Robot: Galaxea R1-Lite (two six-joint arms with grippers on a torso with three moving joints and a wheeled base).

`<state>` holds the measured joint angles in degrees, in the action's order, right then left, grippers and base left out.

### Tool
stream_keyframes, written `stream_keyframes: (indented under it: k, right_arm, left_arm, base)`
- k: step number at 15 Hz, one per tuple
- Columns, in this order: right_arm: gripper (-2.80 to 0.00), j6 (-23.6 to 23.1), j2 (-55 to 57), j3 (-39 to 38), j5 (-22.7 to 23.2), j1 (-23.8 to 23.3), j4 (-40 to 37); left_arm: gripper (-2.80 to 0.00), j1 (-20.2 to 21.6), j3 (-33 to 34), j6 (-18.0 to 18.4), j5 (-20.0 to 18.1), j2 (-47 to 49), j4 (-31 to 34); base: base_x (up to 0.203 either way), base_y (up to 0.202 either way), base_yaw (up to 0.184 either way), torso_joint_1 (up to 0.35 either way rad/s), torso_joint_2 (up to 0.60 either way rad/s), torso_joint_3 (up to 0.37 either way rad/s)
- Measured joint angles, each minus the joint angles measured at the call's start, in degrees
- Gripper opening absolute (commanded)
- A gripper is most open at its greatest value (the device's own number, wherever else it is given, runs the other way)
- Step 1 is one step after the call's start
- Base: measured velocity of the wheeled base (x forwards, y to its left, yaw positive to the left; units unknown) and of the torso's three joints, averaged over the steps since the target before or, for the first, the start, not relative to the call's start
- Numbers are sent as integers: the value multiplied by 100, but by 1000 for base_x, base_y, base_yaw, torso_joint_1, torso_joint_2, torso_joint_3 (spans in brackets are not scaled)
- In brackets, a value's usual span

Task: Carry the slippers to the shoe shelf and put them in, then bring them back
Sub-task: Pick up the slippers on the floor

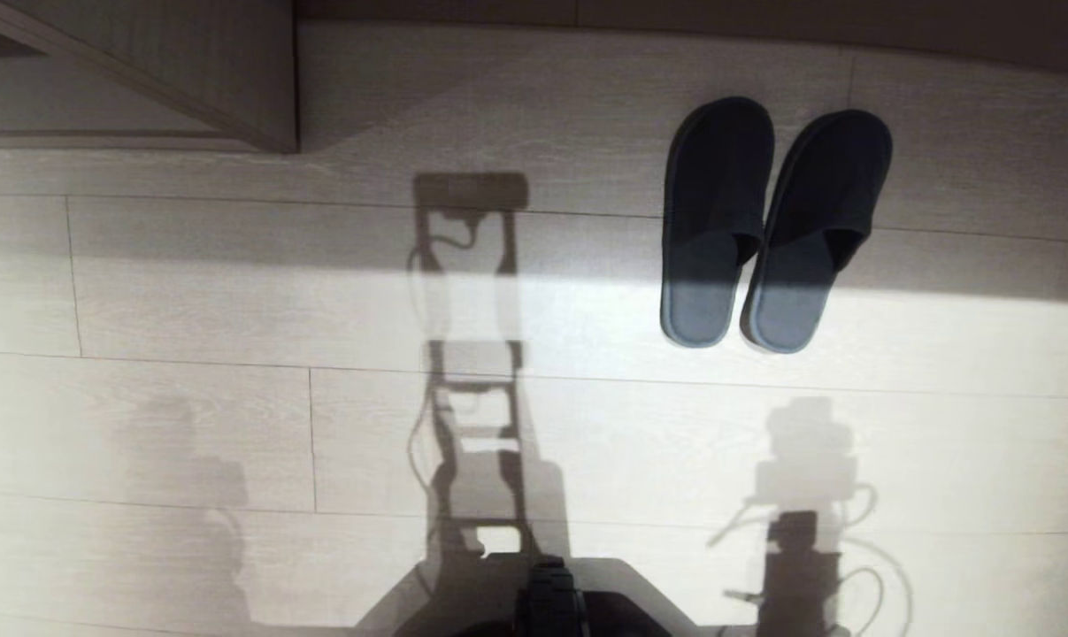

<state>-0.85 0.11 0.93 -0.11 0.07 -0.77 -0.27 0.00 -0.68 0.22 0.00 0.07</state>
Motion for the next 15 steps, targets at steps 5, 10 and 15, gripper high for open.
stream_keyframes:
  k: [5,10,15]
  right_arm:
    - [-280,-27,1175,1086,121,110,93]
    - [0,-303,5200,2178,167,394,2036]
    - [0,-869,8297,3050,148,1142,4966]
  left_arm:
    - [-280,0,0,5,0,0,0]
    - [-280,0,0,9,2,0,2]
    - [-280,0,0,4,2,0,2]
  base:
    - [0,0,0,2,3,-27]
    - [0,0,0,0,0,0]
    - [0,0,0,0,0,0]
